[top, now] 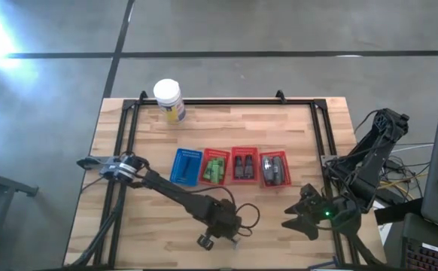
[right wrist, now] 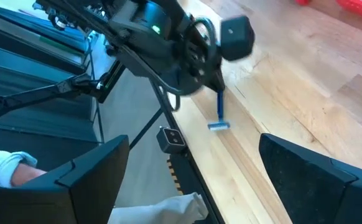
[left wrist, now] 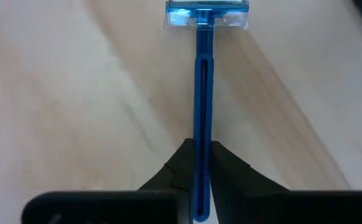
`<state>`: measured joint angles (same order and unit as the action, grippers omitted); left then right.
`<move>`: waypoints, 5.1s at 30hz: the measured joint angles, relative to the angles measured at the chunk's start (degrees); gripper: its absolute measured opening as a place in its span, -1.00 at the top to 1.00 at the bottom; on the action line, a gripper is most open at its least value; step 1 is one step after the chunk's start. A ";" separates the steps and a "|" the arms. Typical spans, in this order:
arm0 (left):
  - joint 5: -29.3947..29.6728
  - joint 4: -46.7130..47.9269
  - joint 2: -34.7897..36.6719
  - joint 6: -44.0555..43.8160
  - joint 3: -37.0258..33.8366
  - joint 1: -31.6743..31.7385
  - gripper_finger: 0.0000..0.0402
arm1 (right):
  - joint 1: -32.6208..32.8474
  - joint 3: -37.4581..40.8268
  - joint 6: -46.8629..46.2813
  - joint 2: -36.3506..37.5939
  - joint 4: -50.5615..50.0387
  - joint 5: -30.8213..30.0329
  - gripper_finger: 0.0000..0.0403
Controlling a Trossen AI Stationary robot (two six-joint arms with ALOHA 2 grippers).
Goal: Pick & Place Travel size toiletries
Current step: Put the blue razor into the blue basket, then return to Home Position
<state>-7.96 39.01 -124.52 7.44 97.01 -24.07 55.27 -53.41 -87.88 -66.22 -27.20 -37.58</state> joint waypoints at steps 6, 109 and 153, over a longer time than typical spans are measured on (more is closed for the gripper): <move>8.37 4.57 7.55 -10.64 -1.75 -2.97 0.85 | 0.00 0.02 0.16 0.00 -0.54 0.00 -0.77; 23.89 -32.50 83.60 -42.53 -65.55 20.31 0.52 | -54.34 21.73 50.44 21.63 52.66 45.38 -0.24; 37.87 -17.97 121.87 -39.14 -90.11 23.01 0.52 | -66.81 52.90 45.91 62.63 28.67 43.78 -0.76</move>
<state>29.91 21.04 -2.65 -31.70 6.90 -1.06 -11.55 -0.51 -41.97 -3.59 1.48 6.20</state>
